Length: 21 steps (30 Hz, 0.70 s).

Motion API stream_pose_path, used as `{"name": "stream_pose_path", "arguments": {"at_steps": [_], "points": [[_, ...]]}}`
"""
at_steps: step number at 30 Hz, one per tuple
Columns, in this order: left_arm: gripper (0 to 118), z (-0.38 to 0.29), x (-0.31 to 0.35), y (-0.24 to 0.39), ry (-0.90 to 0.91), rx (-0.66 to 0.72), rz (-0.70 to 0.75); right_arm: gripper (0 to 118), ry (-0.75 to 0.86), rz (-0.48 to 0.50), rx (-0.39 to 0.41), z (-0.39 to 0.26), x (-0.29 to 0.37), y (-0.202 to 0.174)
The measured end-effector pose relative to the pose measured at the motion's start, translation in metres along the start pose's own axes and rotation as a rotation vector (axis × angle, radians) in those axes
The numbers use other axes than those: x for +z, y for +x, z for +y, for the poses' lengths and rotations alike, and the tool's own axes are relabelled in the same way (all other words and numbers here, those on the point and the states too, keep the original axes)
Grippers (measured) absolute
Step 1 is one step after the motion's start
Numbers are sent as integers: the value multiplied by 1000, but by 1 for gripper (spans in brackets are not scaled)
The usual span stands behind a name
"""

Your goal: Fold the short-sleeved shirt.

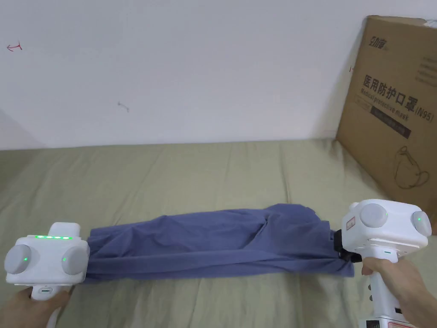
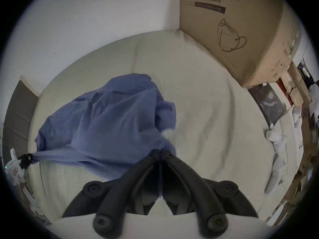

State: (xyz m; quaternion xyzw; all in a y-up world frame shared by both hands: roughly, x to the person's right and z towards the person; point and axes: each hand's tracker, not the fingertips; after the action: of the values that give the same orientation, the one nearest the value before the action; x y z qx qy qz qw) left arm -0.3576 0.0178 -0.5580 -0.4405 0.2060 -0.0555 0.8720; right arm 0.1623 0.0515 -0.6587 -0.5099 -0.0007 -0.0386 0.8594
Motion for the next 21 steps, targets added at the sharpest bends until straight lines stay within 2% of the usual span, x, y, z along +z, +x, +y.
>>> {"name": "stream_pose_path", "arguments": {"at_steps": [4,7,11,14,17,21], "points": [[1,-45,57,-20,48,2,-35,2,28,14,1,-57,47,12],[2,-95,98,-33,62,-48,-2,2,26,14,-7,-113,80,24],[1,-172,143,-57,44,-34,-23,2,6,13,36,-187,105,41],[1,-226,164,-71,5,-12,-27,2,-11,24,28,-249,123,54],[1,-272,186,-78,-3,-7,-35,2,-39,23,12,-297,136,69],[2,-317,209,-82,-19,-3,-49,2,-25,32,-65,-350,156,87]]}}
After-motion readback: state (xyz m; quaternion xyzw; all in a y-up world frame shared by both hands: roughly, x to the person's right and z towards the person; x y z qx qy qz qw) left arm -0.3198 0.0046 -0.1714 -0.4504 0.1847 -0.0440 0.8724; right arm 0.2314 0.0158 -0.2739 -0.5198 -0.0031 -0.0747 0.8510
